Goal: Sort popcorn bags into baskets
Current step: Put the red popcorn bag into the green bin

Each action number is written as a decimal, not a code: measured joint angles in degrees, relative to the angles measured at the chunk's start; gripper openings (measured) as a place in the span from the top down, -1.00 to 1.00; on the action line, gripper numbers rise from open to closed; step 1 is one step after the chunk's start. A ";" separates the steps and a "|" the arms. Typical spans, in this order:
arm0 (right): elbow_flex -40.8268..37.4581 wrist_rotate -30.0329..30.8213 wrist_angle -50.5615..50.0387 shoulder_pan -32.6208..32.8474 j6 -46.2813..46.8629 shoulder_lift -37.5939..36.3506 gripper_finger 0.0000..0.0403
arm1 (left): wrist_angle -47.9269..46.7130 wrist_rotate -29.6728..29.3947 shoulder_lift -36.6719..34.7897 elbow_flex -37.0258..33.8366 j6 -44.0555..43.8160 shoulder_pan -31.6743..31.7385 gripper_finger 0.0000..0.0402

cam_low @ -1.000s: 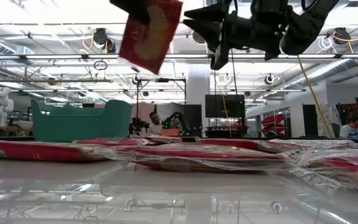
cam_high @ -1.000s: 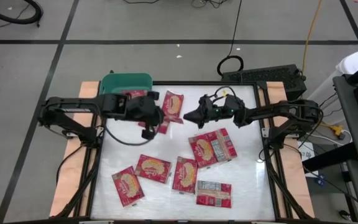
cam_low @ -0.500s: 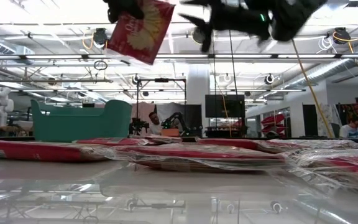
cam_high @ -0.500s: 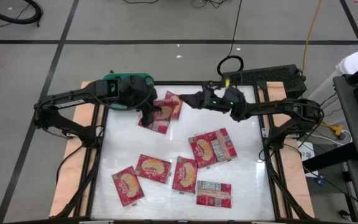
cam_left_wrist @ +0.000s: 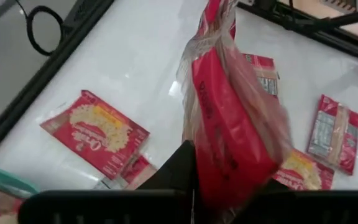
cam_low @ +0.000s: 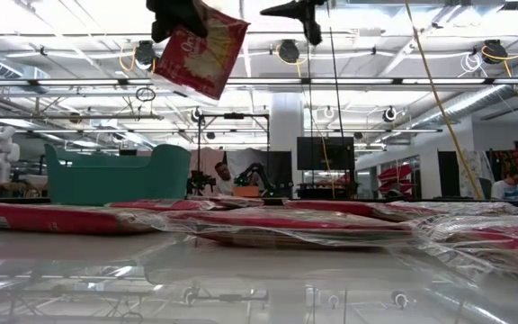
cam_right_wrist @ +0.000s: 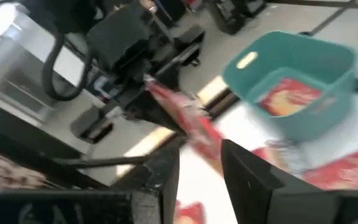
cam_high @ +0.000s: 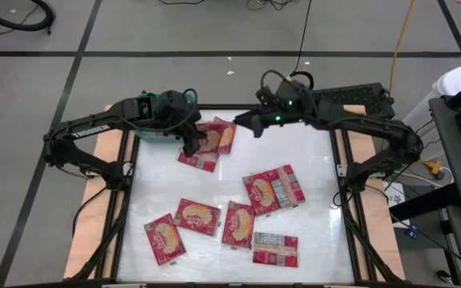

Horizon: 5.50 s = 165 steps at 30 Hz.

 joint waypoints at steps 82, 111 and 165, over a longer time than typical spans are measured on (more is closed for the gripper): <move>4.96 -2.59 22.29 -3.13 -11.52 6.03 0.95 | 12.80 3.64 -15.23 0.04 10.86 13.38 0.11; -1.27 -2.88 11.73 -8.78 -14.42 6.16 0.48 | -5.10 -0.18 -10.98 0.00 27.61 23.72 0.92; -3.41 -2.94 10.30 -4.23 -5.01 6.15 0.40 | -25.54 -5.54 19.33 -0.07 31.40 41.44 0.52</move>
